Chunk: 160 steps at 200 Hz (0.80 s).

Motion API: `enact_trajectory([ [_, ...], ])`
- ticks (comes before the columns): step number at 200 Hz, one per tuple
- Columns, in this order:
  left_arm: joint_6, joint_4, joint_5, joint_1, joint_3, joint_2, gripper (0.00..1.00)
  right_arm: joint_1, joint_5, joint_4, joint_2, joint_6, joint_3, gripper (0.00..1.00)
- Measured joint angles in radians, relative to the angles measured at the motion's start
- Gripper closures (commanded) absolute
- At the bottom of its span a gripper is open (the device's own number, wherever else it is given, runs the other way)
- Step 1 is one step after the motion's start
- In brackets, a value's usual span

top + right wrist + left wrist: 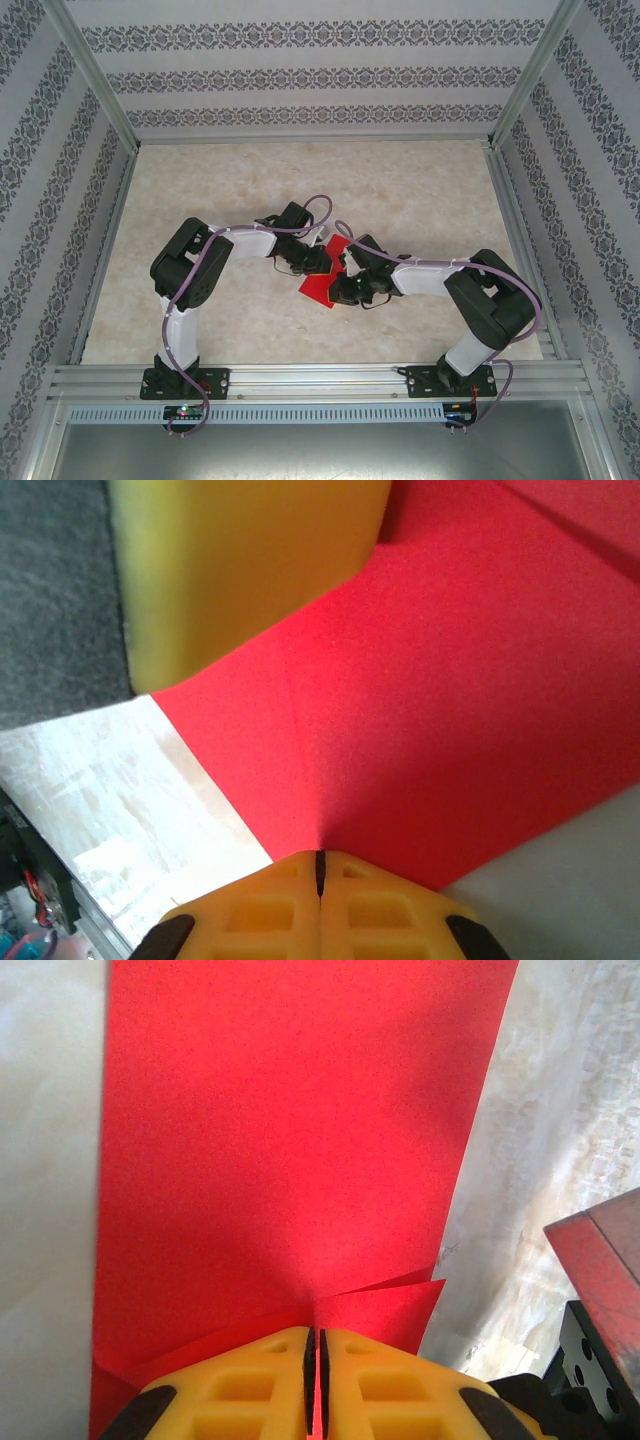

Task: Fold a paper plane with a square sheet of paper (pick it up from the middle)
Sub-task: Turn over a square sheet of paper at the center of the table.

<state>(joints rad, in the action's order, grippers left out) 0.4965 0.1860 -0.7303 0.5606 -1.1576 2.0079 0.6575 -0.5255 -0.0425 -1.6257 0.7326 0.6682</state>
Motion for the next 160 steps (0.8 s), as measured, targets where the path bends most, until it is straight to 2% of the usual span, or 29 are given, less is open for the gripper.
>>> enact_trajectory([
  [160, 0.008, 0.063, -0.031, -0.080, -0.054, 0.030, 0.84, 0.019, 0.043, -0.005, 0.017, -0.060, -0.009, 0.95],
])
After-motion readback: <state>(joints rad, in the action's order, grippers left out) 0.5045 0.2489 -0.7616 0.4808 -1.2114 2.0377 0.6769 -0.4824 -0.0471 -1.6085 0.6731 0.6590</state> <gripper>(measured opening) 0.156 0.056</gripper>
